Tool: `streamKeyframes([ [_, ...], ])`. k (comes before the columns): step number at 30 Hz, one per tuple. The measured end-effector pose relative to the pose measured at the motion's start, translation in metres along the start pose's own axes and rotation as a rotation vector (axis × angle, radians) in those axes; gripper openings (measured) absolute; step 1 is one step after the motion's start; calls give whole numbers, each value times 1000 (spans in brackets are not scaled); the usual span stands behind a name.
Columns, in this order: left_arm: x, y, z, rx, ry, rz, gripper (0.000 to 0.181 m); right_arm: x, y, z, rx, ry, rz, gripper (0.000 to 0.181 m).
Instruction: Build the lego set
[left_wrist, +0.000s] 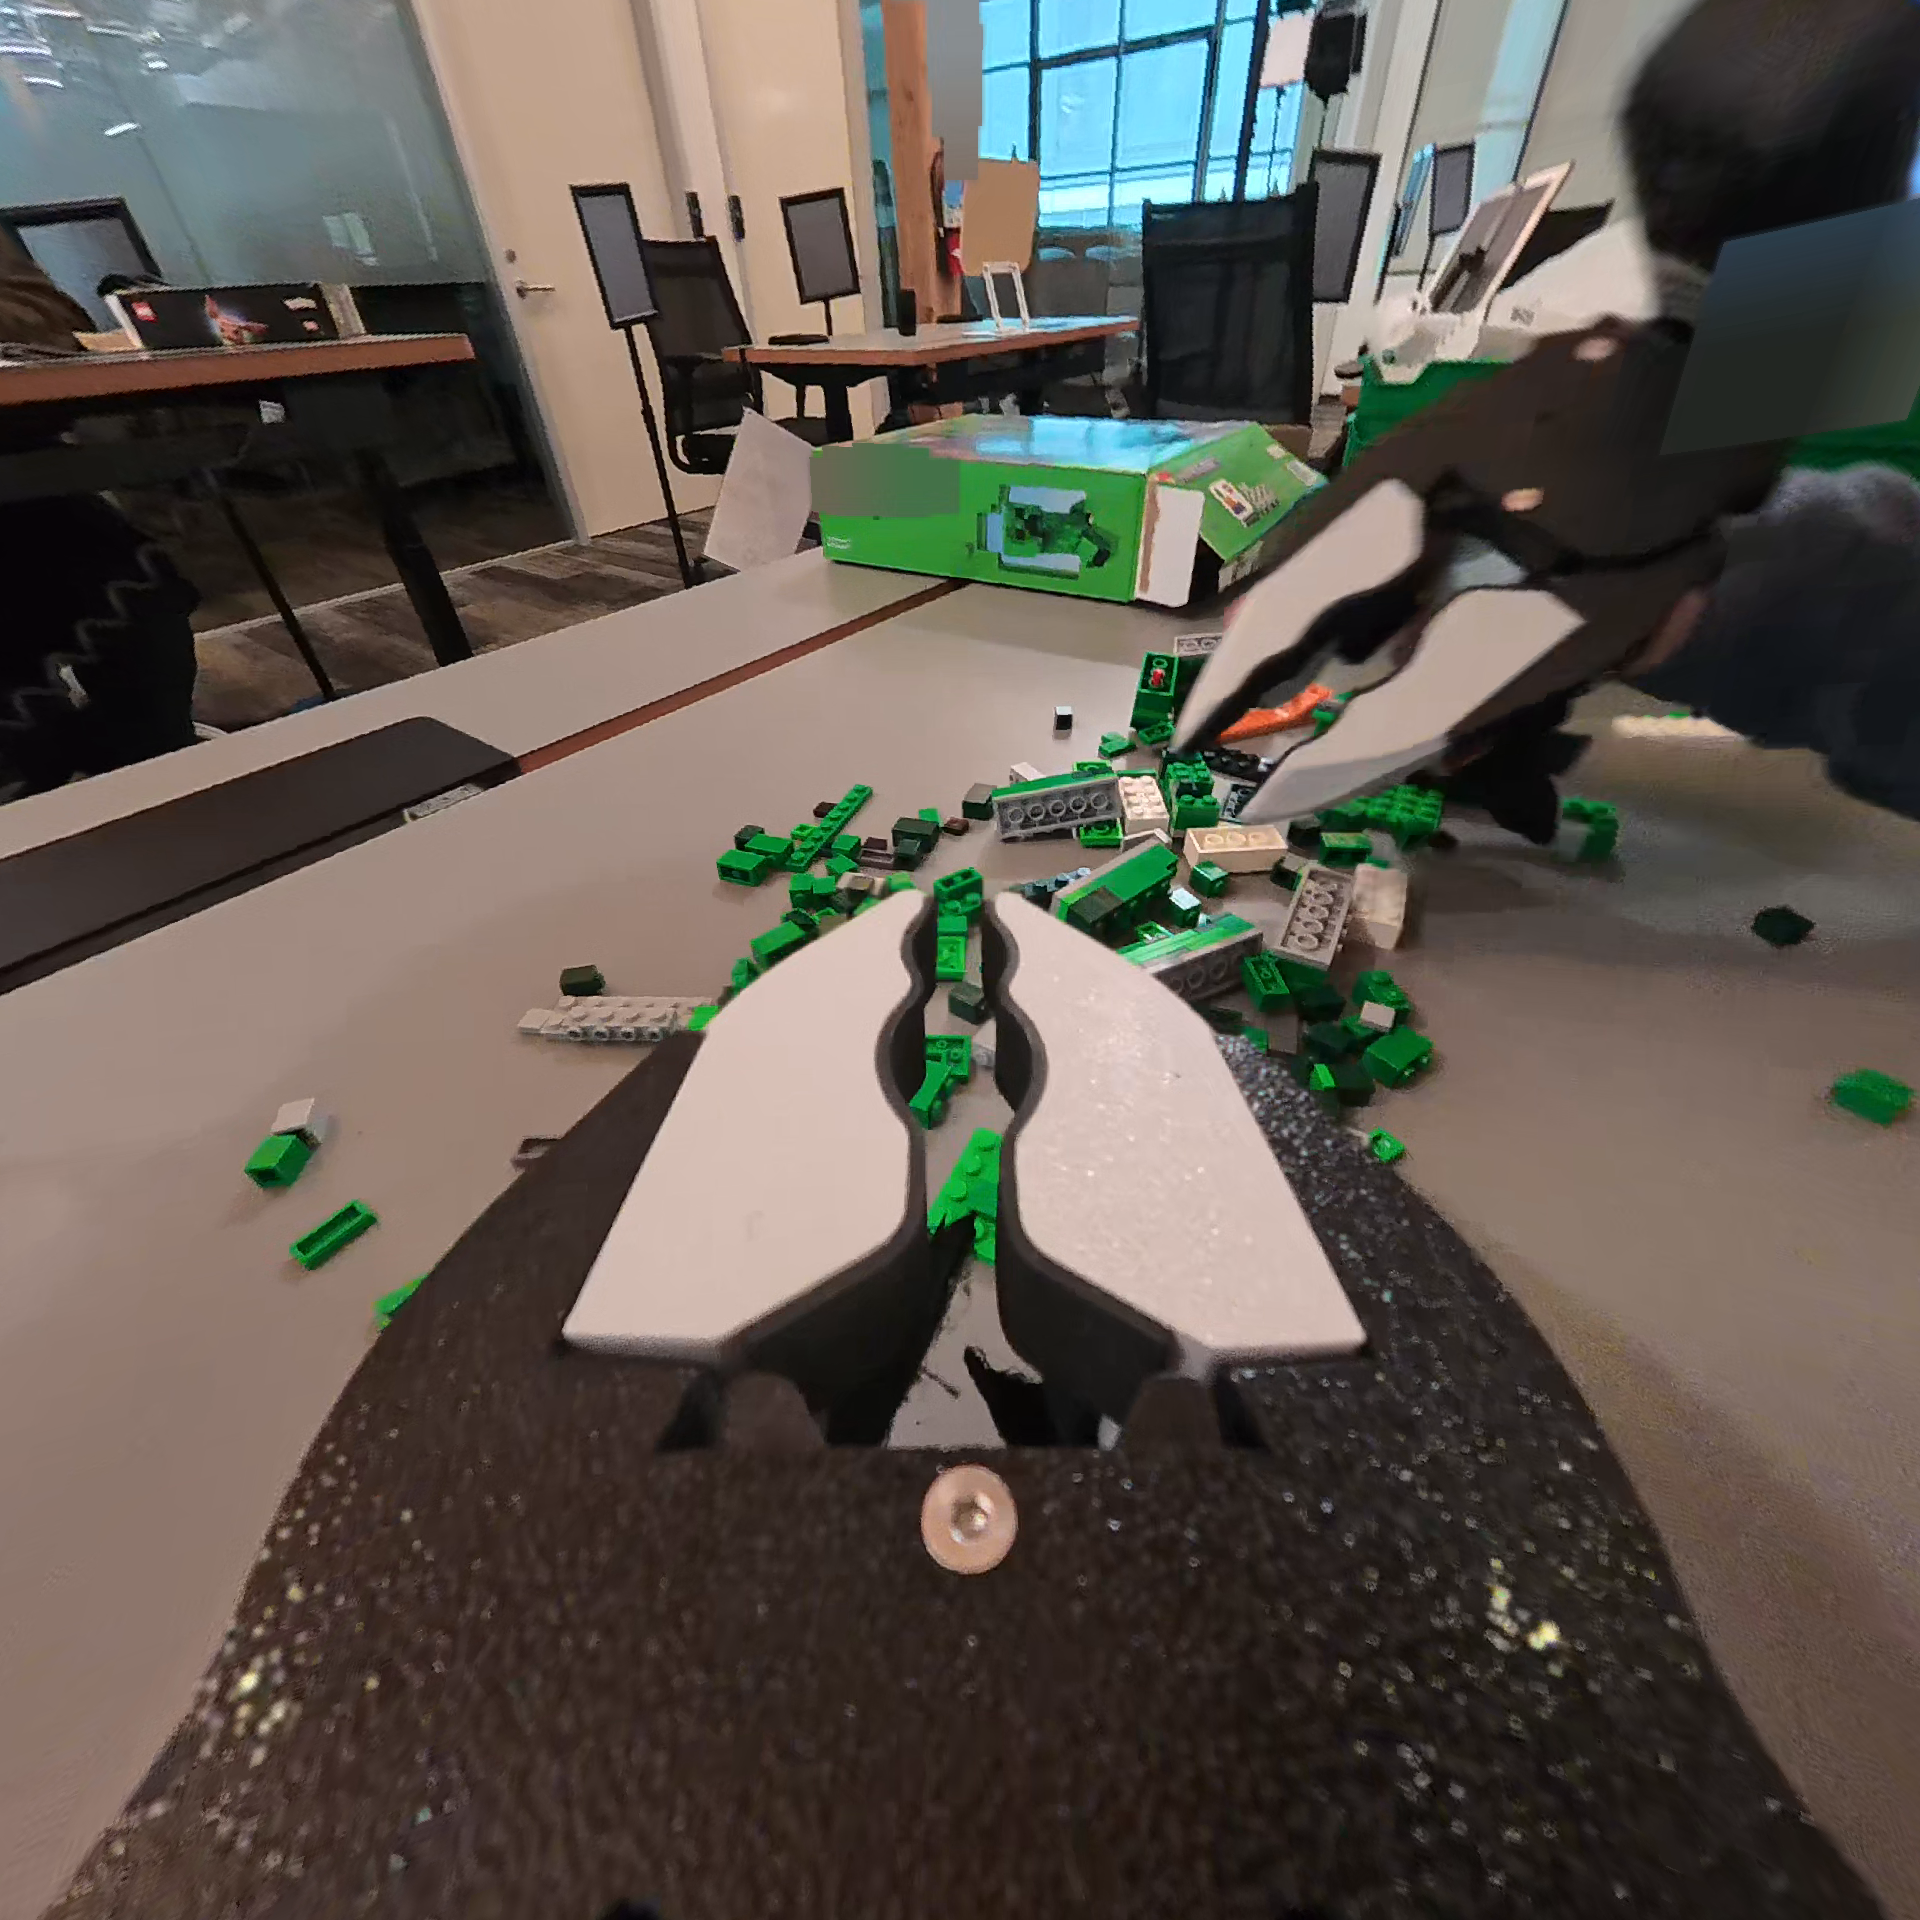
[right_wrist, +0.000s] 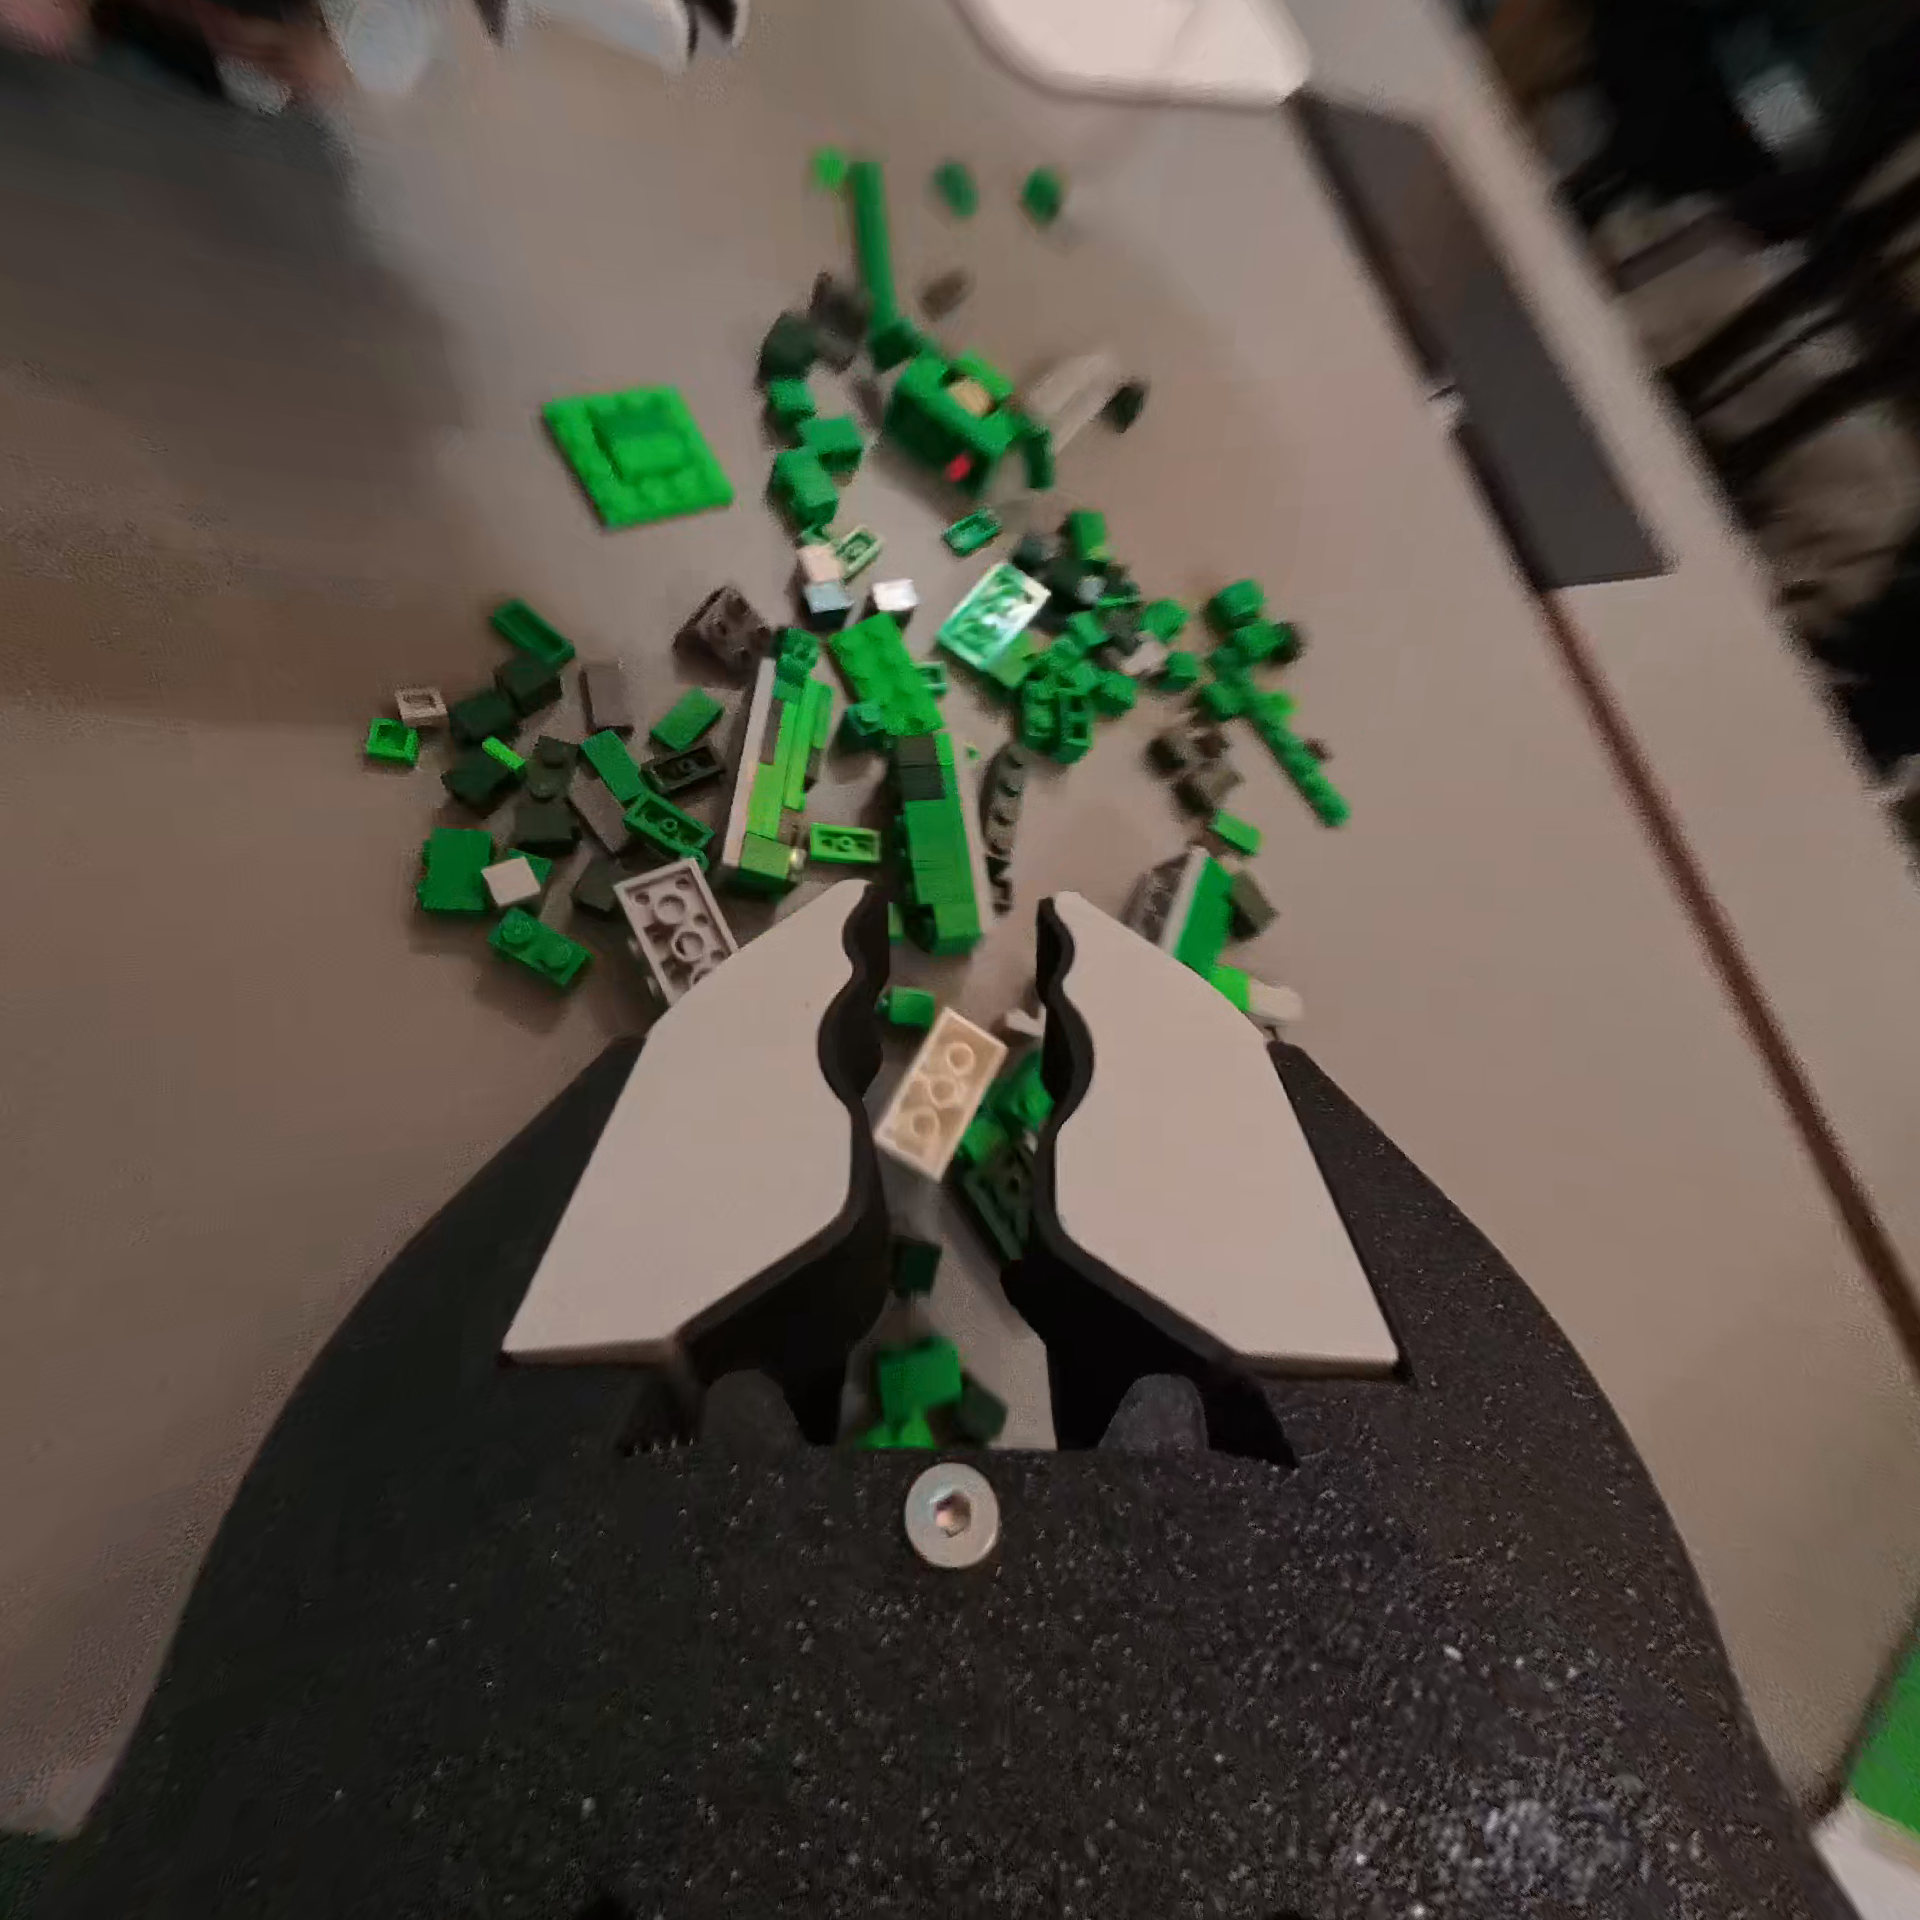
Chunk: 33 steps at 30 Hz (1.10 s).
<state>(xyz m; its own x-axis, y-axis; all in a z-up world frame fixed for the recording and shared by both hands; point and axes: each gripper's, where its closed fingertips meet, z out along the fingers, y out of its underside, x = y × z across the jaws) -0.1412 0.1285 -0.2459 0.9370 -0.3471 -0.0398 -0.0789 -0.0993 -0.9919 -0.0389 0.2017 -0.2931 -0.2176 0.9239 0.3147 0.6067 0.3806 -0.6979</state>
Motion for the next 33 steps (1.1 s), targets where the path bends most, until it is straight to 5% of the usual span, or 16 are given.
streamKeyframes([
  [4,6,3,2,-24,30,26,8,-6,4,31,-146,-172,15,35],
  [9,7,3,3,-26,44,18,20,15,0,38,-193,-113,-3,19],
  [18,35,-6,4,21,161,62,42,-27,-80,-7,397,-432,466,19],
  [22,62,-11,2,48,345,-63,38,-37,-86,-14,457,-221,274,19],
  [26,60,-11,3,42,368,-148,36,-49,-99,-25,509,-16,-2,19],
  [29,54,-19,-1,85,268,-13,31,-61,-98,-19,485,-58,8,19],
  [33,55,-18,-4,54,119,373,20,-63,-94,-14,447,-116,91,19],
])
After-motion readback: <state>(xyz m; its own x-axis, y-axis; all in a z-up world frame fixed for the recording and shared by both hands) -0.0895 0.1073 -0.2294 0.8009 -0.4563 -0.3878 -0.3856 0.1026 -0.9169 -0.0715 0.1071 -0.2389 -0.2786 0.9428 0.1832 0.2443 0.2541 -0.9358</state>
